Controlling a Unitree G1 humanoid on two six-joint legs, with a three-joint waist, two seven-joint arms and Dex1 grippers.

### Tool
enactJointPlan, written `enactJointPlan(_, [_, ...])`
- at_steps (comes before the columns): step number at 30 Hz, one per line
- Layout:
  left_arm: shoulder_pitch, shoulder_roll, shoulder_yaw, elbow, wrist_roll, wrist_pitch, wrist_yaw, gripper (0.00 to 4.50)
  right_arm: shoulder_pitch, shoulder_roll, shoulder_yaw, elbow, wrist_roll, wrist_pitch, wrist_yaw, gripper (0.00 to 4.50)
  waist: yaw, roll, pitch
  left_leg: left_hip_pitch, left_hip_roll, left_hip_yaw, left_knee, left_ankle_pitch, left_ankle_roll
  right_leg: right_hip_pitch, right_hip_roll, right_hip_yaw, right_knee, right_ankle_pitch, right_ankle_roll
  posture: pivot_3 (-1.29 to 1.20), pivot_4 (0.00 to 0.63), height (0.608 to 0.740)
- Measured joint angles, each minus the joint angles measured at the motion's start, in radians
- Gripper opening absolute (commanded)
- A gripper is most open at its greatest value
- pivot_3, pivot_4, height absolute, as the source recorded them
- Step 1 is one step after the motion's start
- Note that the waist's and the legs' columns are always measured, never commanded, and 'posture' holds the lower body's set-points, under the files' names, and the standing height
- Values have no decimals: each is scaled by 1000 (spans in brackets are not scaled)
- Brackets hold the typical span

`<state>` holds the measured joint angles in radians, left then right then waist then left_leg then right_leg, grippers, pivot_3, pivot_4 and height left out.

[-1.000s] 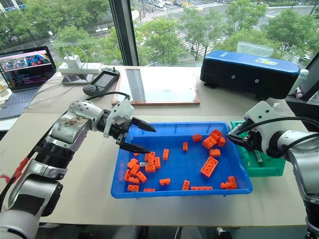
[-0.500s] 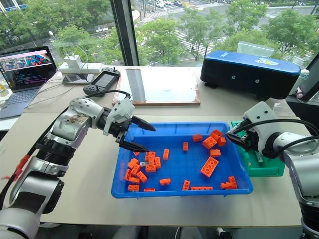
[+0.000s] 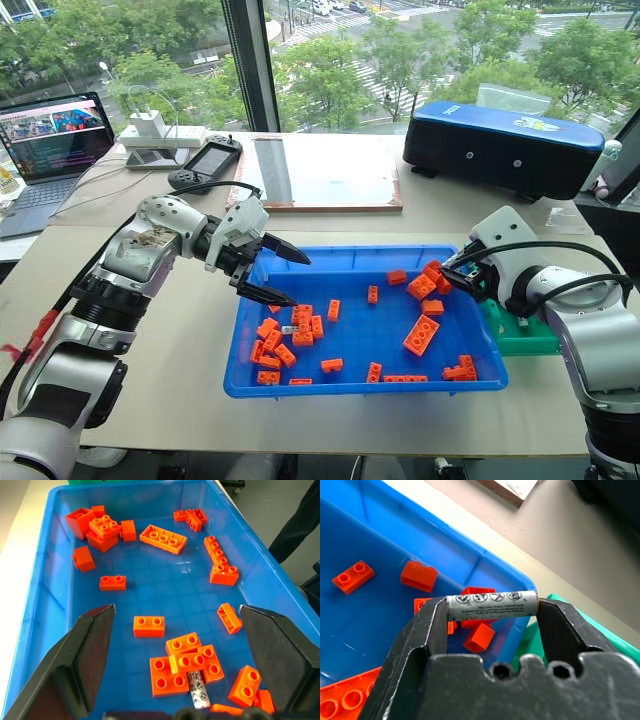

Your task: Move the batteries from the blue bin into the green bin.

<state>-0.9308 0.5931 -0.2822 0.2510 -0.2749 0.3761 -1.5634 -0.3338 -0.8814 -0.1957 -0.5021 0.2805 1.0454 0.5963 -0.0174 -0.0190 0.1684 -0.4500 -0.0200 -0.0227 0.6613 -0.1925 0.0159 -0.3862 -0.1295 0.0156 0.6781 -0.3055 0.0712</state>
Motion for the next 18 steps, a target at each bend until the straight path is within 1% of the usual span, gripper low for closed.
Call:
enactJointPlan(5, [0,5,0,-13,-1,8,0,4266,7,-7,-41,2,-1,0,-14,2512,0,0,0,0,0,0,0,0,0,0,0,0,0,0,0,0,150,732])
enactJointPlan(12, [2,14,0,-22,-1,17,1,4266,108,-28,-171,33,-37,2,-68,2512,3,0,0,0,0,0,0,0,0,0,0,0,0,0,0,0,150,732])
enactJointPlan(18, [9,11,0,-35,-1,18,9,4266,135,-35,-182,42,-40,3,-71,2512,-5,0,0,0,0,0,0,0,0,0,0,0,0,0,0,0,150,732])
